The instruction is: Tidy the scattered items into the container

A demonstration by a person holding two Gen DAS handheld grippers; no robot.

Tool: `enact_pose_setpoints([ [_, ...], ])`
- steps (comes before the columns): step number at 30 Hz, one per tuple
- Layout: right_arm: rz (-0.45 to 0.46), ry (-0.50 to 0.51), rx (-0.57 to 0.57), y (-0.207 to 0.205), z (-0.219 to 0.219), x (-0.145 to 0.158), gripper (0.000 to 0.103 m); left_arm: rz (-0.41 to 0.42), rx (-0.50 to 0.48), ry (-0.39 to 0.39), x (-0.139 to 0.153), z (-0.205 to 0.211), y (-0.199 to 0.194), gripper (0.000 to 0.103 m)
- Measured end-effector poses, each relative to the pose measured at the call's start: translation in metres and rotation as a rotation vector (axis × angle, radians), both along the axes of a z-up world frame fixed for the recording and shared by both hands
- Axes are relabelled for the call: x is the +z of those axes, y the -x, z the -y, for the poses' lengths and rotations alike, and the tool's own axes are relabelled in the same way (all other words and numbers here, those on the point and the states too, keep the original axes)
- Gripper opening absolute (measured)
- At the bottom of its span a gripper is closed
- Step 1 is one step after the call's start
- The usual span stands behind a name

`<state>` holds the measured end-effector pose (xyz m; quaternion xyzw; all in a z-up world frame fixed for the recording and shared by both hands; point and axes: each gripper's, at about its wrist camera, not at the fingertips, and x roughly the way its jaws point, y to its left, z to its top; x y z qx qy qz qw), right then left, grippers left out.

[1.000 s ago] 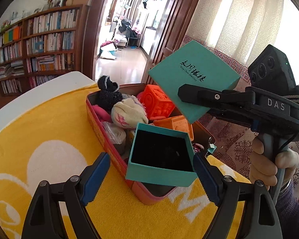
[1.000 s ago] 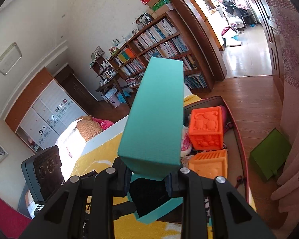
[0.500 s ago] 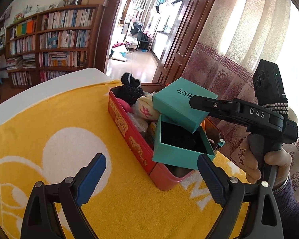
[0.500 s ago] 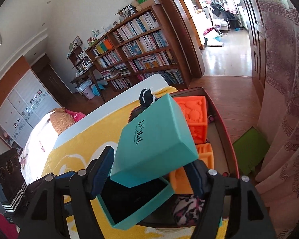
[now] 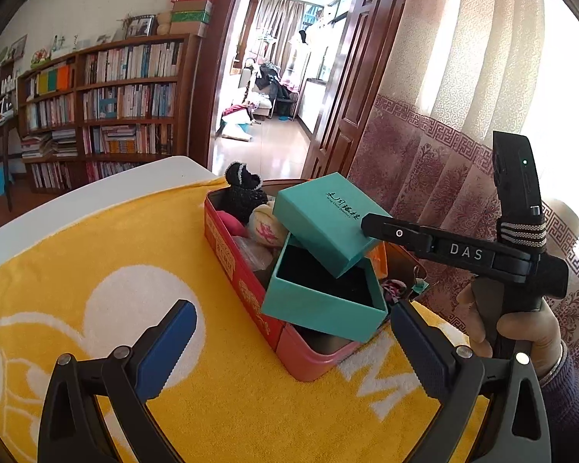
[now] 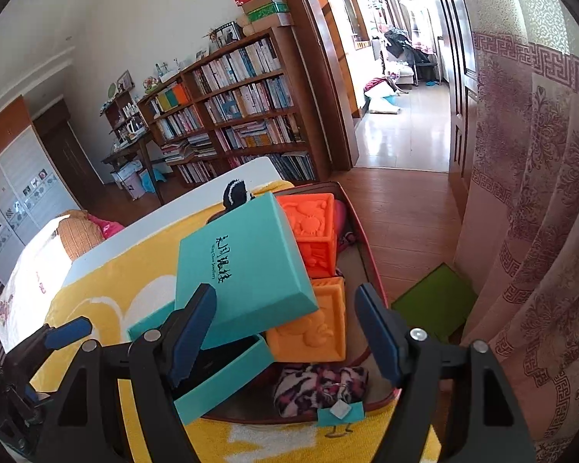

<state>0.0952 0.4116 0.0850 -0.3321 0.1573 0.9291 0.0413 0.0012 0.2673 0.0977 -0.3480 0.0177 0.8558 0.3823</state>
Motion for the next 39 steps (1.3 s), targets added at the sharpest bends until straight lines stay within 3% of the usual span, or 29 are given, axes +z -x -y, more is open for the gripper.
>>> enact_pose_setpoints([
  [8,-0.074,-0.114,0.022,-0.018,0.013,0.019,0.079,-0.016,0.01,0.003,0.001,0.001,-0.006,0.102],
  [12,-0.083,-0.06,-0.004,-0.035,0.004,0.018,0.079,-0.047,0.057,0.01,0.006,0.004,-0.013,0.102],
  [16,-0.059,0.039,-0.046,-0.052,-0.009,0.005,0.079,-0.103,0.132,0.069,0.01,0.004,-0.022,0.102],
  [24,-0.026,0.002,-0.067,-0.072,-0.006,-0.006,0.08,-0.11,0.215,0.097,0.01,0.006,-0.033,0.102],
  [29,-0.021,-0.032,-0.055,-0.078,0.004,-0.009,0.08,-0.11,0.219,0.094,0.01,0.006,-0.042,0.102],
  [39,-0.063,-0.109,-0.026,-0.092,0.024,0.002,0.081,-0.074,0.272,0.096,0.01,0.006,-0.049,0.102],
])
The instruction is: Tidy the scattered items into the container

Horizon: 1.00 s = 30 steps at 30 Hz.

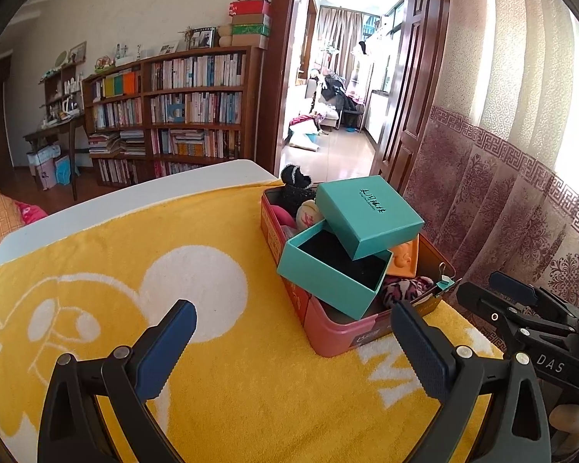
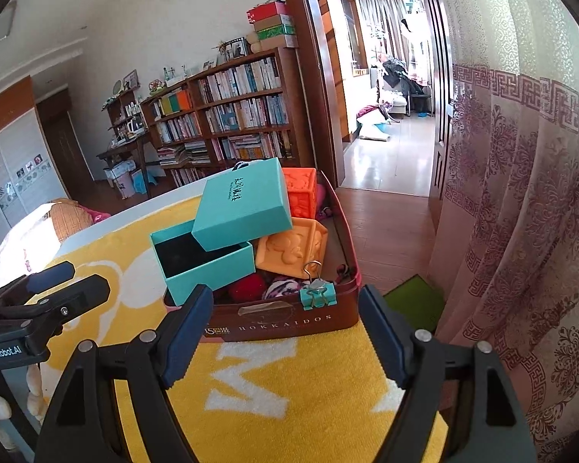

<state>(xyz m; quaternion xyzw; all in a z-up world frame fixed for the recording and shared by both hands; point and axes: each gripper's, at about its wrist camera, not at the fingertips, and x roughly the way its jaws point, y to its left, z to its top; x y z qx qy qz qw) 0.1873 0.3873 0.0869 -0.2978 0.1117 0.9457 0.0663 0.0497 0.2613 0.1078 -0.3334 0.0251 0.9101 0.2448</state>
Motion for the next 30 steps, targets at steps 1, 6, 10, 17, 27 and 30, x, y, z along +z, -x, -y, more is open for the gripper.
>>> enact_pose_setpoints([
  [1,-0.003,-0.004,0.001,-0.001,0.001,0.001,0.081,-0.004,0.004,0.006,0.0,-0.001,-0.001,0.102],
  [6,-0.003,-0.043,0.002,-0.004,0.007,0.001,0.081,-0.008,0.008,0.041,0.001,-0.007,-0.008,0.102],
  [10,-0.004,-0.071,0.004,-0.005,0.01,0.002,0.081,0.013,0.0,0.012,0.001,-0.009,-0.011,0.102],
  [17,-0.073,-0.103,-0.052,-0.017,0.006,0.031,0.082,-0.043,0.048,0.009,0.008,-0.012,-0.024,0.102],
  [27,-0.039,-0.117,-0.046,-0.011,0.009,0.018,0.087,-0.036,0.057,0.036,0.004,-0.02,-0.031,0.102],
  [30,-0.025,-0.105,-0.051,-0.01,0.007,0.011,0.087,-0.014,0.068,0.034,-0.001,-0.02,-0.028,0.102],
])
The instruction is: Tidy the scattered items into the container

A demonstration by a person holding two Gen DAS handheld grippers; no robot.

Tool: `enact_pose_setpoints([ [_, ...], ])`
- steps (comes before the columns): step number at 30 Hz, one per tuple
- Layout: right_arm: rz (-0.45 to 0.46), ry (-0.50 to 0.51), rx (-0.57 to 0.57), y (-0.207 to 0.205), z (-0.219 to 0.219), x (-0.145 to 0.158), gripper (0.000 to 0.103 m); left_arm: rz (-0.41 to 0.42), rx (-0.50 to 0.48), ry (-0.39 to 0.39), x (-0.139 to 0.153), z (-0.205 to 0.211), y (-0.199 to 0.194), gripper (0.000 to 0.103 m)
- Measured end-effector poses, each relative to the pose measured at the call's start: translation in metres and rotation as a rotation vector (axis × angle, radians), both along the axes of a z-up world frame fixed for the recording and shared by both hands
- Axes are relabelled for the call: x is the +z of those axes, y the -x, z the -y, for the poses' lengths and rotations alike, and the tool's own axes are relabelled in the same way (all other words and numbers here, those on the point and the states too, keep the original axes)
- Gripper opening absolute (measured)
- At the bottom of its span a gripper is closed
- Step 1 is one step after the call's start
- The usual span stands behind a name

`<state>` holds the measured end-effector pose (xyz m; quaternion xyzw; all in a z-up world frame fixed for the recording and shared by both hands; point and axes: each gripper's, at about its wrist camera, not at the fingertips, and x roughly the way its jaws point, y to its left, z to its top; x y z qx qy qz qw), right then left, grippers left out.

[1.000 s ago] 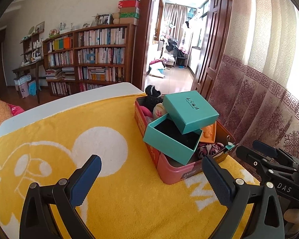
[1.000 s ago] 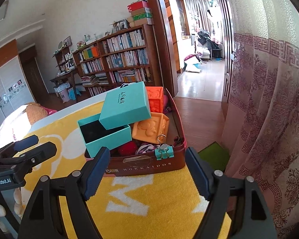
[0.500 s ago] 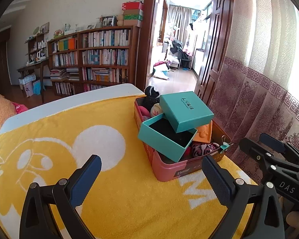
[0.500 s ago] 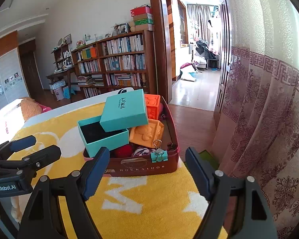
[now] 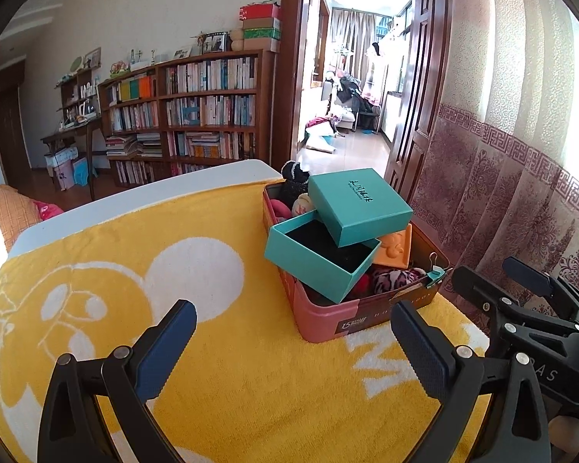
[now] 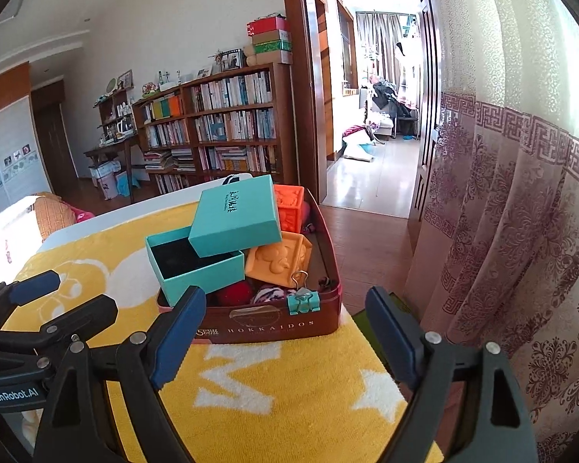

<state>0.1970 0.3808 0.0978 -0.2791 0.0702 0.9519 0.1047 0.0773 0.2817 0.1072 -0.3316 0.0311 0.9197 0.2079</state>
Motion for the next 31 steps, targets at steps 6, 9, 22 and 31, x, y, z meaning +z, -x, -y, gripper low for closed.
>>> enact_pose_setpoints([
  [6,0.01,0.023,-0.001,0.003,-0.003,-0.007,0.087,-0.012,0.011,0.037,-0.008,-0.004,-0.001,0.102],
  [9,0.025,0.031,0.009,0.006,-0.002,-0.013,0.087,-0.005,0.001,0.044,-0.012,-0.006,0.0,0.102],
  [22,0.053,0.019,0.002,0.014,0.0,-0.019,0.087,0.059,0.017,0.042,-0.028,0.0,0.017,0.102],
  [31,0.075,0.023,-0.011,0.019,-0.003,-0.022,0.087,0.037,0.007,0.069,-0.03,0.001,0.017,0.102],
])
